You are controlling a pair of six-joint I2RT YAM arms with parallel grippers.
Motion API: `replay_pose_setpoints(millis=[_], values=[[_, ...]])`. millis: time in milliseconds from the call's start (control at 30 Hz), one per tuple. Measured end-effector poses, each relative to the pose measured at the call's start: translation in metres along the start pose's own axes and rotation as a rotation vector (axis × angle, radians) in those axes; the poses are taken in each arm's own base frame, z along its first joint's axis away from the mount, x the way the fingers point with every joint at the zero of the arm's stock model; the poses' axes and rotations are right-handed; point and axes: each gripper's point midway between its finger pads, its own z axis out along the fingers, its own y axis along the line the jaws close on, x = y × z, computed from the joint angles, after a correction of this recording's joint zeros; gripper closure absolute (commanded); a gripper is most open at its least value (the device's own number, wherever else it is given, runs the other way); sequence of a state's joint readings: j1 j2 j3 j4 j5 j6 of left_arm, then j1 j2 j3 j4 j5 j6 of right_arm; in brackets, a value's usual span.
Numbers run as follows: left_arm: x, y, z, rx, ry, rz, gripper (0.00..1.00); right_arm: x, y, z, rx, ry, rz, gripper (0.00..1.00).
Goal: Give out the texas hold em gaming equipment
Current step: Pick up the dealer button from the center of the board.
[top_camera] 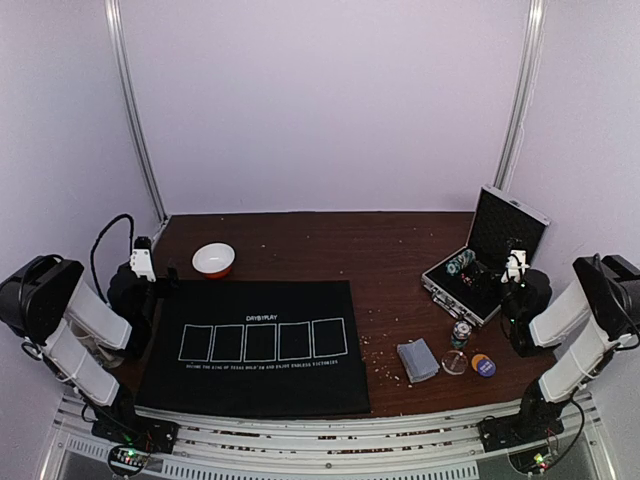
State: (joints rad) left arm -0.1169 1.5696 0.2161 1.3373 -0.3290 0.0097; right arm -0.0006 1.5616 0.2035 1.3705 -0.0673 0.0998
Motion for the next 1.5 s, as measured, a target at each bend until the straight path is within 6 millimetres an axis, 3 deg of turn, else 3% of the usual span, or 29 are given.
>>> replay_pose_setpoints(millis=[200, 367, 467, 600, 733, 833, 933, 967, 1067, 1167, 1267, 1333, 1367, 1400, 1500], values=[[-0.004, 0.006, -0.003, -0.024, -0.012, -0.009, 0.02, 0.000, 0.000, 0.000, 0.000, 0.000, 0.000, 0.00], [0.005, 0.011, -0.021, -0.038, -0.006, -0.004, 0.02, -0.003, -0.001, -0.002, 0.006, -0.008, 0.004, 0.00], [-0.004, 0.014, -0.026, -0.070, -0.020, -0.007, 0.02, -0.023, -0.009, -0.011, 0.053, -0.048, 0.024, 0.00], [-0.057, 0.022, -0.016, -0.125, -0.106, -0.036, 0.02, -0.073, -0.012, -0.026, 0.074, -0.182, 0.065, 0.00], [-0.104, 0.033, -0.014, -0.176, -0.182, -0.077, 0.02, -0.118, -0.007, -0.026, 0.059, -0.251, 0.106, 0.00], [-0.138, 0.037, -0.010, -0.180, -0.200, -0.089, 0.02, -0.165, 0.005, -0.023, 0.005, -0.290, 0.130, 0.00], [-0.186, 0.031, 0.004, -0.130, -0.201, -0.116, 0.02, -0.203, 0.026, -0.020, -0.102, -0.296, 0.138, 0.00], [-0.207, 0.025, 0.009, -0.086, -0.196, -0.130, 0.02, -0.211, 0.035, -0.020, -0.148, -0.288, 0.140, 0.00], [-0.235, 0.004, 0.017, 0.043, -0.161, -0.140, 0.02, -0.227, 0.069, -0.018, -0.332, -0.217, 0.156, 0.01], [-0.247, -0.032, 0.020, 0.211, -0.082, -0.131, 0.02, -0.236, 0.105, -0.016, -0.488, -0.123, 0.176, 0.02], [-0.243, -0.082, 0.012, 0.388, 0.024, -0.093, 0.02, -0.230, 0.154, -0.017, -0.599, 0.023, 0.166, 0.02], [-0.235, -0.116, -0.001, 0.499, 0.092, -0.054, 0.02, -0.220, 0.187, -0.025, -0.644, 0.116, 0.134, 0.02], [-0.229, -0.134, -0.010, 0.559, 0.129, -0.026, 0.02, -0.214, 0.192, -0.024, -0.619, 0.162, 0.114, 0.02], [-0.223, -0.152, -0.020, 0.618, 0.162, 0.006, 0.02, -0.206, 0.213, -0.033, -0.650, 0.210, 0.091, 0.02], [-0.206, -0.198, -0.053, 0.765, 0.247, 0.103, 0.02, -0.181, 0.235, -0.041, -0.609, 0.347, 0.026, 0.01]])
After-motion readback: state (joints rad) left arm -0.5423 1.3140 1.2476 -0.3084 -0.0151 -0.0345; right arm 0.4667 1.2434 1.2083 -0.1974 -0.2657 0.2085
